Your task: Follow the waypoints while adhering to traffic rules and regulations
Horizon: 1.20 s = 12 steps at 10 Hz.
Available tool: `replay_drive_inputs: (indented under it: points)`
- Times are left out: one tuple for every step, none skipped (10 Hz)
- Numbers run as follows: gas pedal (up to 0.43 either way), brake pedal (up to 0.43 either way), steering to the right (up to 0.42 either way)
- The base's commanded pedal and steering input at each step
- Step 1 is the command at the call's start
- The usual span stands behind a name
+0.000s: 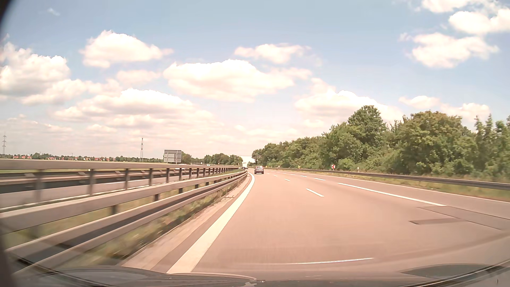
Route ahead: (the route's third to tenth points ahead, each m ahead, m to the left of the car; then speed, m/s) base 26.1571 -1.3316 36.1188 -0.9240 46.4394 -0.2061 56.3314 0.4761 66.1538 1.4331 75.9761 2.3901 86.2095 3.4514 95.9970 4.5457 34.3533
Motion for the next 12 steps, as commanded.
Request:
replay_drive_inputs:
  points:
    - [0.280, 0.012, -0.012]
    - [0.280, 0.012, -0.015]
    - [0.280, 0.006, -0.015]
    - [0.280, 0.012, -0.013]
    - [0.280, 0.012, -0.011]
    - [0.280, 0.006, -0.010]
    - [0.280, 0.012, -0.010]
    - [0.280, 0.012, -0.011]
    - [0.280, 0.012, -0.012]
    - [0.280, 0.012, -0.012]
    - [0.280, 0.012, -0.012]
    - [0.280, 0.012, -0.012]
